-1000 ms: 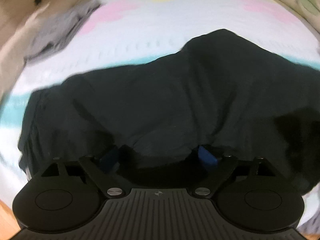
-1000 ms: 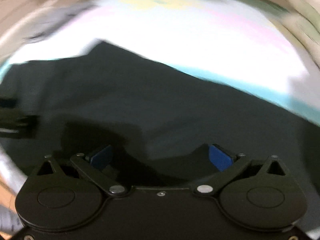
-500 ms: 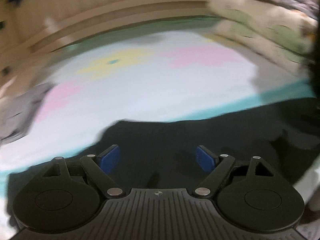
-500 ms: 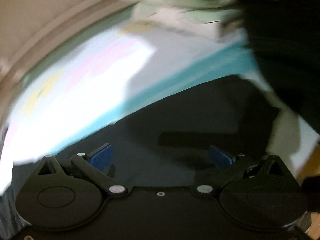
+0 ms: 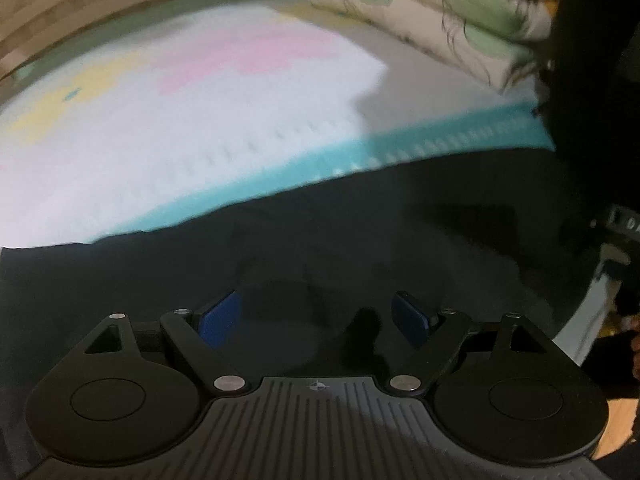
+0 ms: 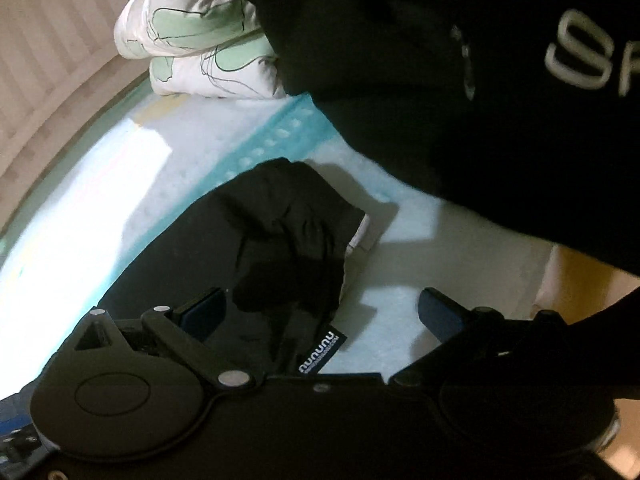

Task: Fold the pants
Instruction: 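Grasp the pant leg ends with the right gripper and lift them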

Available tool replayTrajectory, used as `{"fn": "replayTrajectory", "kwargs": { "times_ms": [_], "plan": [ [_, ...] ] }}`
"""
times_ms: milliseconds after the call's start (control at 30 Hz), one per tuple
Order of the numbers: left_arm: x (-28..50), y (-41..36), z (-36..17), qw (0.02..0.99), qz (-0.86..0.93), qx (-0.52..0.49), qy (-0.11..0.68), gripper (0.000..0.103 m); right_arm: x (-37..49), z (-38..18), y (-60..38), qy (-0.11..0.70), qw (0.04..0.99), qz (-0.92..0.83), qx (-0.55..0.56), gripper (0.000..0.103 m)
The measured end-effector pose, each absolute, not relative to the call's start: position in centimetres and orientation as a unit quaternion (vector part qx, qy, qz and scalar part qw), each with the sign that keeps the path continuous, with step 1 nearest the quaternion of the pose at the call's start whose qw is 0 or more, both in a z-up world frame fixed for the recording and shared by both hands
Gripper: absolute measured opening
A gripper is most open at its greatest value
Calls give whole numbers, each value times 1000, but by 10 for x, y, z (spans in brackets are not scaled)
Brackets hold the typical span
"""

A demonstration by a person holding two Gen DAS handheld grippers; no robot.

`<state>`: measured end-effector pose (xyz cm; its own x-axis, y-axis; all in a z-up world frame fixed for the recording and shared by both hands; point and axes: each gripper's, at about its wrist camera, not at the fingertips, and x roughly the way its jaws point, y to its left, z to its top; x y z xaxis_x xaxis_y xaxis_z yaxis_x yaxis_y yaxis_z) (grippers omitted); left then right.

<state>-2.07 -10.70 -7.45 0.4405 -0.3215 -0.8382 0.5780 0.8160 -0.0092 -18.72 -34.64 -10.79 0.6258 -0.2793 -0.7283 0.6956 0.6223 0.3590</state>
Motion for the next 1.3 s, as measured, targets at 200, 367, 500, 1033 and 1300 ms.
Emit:
{"fn": "replayTrajectory", "kwargs": {
  "times_ms": [200,367,500,1033,1300],
  "plan": [
    [-10,-115,-93,827,-253,155,478,90,-181,-121,-353,299,864,-243,324,103],
    [-8,-116,-94,826,-257,155,477,91,-187,-122,-357,272,869,-241,336,103],
    [-7,-119,-94,826,-258,155,476,91,-189,-121,-353,261,869,-240,346,103],
    [-6,-120,-93,826,-251,152,482,90,-160,-121,-365,249,878,-193,361,16],
    [-13,-136,-96,826,-256,186,466,89,-153,-80,-342,247,895,-172,330,15]
  ]
}}
